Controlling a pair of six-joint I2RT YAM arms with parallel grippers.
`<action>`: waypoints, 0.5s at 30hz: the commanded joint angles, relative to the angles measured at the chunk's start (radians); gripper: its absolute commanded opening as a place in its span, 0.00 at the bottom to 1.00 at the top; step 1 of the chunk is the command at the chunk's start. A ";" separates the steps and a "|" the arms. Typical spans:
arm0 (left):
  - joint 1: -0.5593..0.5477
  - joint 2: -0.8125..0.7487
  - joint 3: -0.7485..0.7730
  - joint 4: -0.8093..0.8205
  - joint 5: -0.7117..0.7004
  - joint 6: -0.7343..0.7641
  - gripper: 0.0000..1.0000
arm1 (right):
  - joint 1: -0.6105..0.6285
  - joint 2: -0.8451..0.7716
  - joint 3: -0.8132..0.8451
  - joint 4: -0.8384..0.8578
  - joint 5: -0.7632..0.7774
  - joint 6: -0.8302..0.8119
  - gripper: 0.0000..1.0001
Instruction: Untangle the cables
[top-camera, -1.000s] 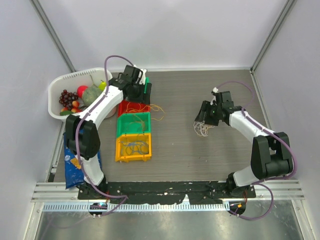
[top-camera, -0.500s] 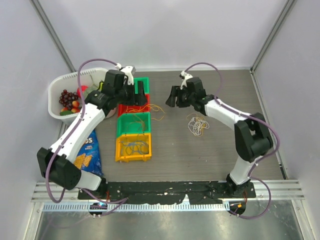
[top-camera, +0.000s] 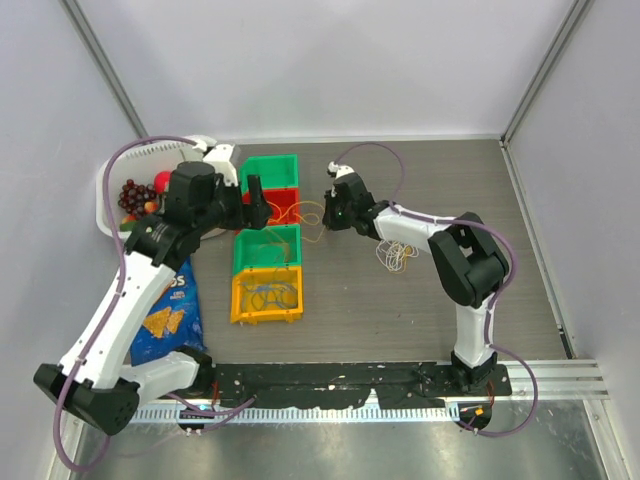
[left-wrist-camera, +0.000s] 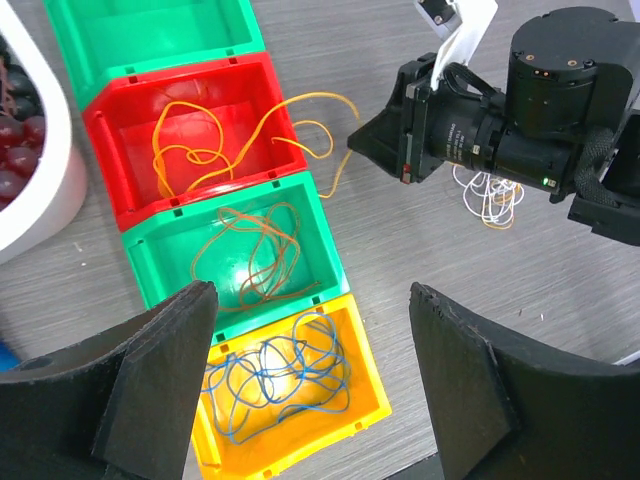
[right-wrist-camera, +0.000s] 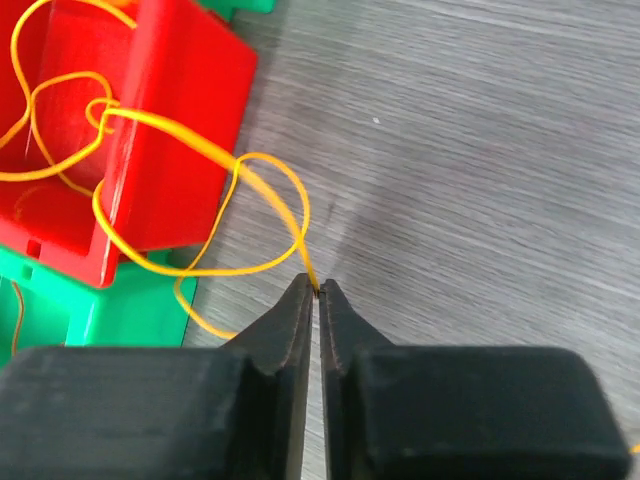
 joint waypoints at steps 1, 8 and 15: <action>0.005 -0.054 0.005 -0.050 -0.074 0.010 0.81 | 0.022 -0.046 0.071 -0.062 0.158 -0.022 0.02; 0.006 -0.086 -0.002 -0.048 -0.089 0.011 0.81 | 0.044 -0.179 0.271 -0.226 0.117 -0.010 0.01; 0.005 -0.124 -0.025 -0.062 -0.102 0.019 0.81 | 0.136 -0.110 0.567 -0.358 0.175 -0.001 0.01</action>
